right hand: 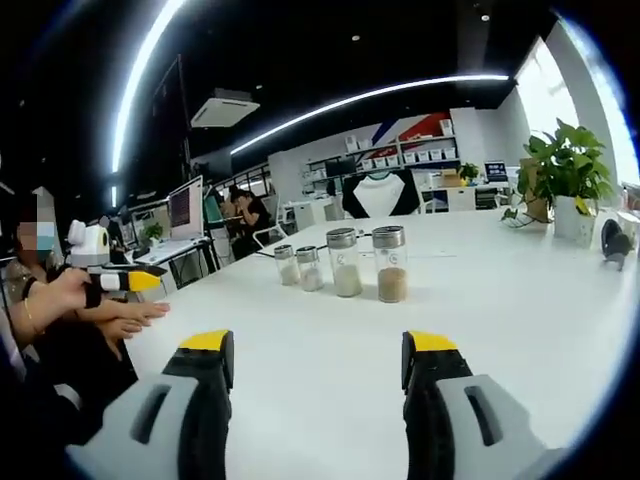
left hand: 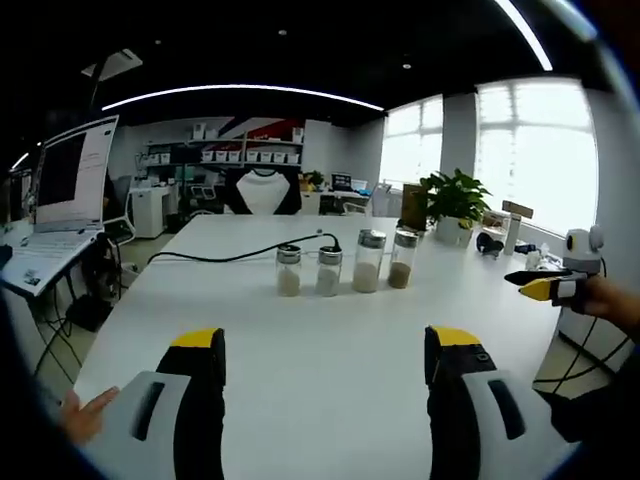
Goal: Rotate the seasoning bottle until the label or dispensing opening points toward the visible target arrow and the bottle remains upright within the marked orientation range
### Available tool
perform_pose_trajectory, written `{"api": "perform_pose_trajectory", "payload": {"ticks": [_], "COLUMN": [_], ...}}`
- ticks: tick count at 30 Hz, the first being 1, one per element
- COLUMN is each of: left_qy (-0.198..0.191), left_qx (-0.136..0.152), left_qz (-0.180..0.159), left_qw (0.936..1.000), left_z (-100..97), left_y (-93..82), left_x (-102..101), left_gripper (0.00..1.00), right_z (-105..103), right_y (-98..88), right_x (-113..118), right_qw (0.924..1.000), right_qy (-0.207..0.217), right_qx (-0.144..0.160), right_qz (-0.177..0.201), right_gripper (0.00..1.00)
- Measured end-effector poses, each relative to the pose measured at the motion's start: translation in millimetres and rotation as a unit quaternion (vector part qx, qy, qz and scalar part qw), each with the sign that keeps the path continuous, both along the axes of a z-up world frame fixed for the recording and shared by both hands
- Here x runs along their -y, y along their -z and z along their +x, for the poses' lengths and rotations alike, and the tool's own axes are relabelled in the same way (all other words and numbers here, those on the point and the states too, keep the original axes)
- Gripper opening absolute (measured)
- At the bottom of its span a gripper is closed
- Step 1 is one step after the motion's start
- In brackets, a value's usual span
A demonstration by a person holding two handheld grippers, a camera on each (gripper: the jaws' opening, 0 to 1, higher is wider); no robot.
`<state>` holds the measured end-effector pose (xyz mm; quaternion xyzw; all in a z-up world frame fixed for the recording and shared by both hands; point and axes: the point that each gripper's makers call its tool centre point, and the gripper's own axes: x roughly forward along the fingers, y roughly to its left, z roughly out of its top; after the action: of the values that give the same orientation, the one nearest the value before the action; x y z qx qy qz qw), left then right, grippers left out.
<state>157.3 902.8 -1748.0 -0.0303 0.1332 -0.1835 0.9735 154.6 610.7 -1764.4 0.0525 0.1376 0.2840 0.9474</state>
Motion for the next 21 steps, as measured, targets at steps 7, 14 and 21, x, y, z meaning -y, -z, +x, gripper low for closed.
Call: {"api": "perform_pose_trajectory", "payload": {"ticks": [7, 14, 21], "left_qy": [-0.007, -0.001, 0.003], "left_qx": [0.007, 0.002, -0.002], "left_qz": [0.009, 0.009, 0.013], "left_qw": [0.9999, 1.0, 0.9999], "left_z": [1.2, 0.7, 0.1], "left_y": [-3.9, -1.3, 1.5], "left_x": [-5.3, -2.1, -0.4], "left_gripper": [0.86, 0.86, 0.86], "right_z": [-0.9, -2.2, -3.0], "right_y": [-1.3, 0.7, 3.0], "right_x": [0.7, 1.5, 2.5], "right_qw": [1.0, 1.0, 1.0], "right_qy": [0.001, 0.001, 0.002], "right_qx": [0.002, -0.003, -0.006], "right_qz": [0.0, -0.001, -0.006], "right_gripper": [0.66, 0.66, 0.66]}}
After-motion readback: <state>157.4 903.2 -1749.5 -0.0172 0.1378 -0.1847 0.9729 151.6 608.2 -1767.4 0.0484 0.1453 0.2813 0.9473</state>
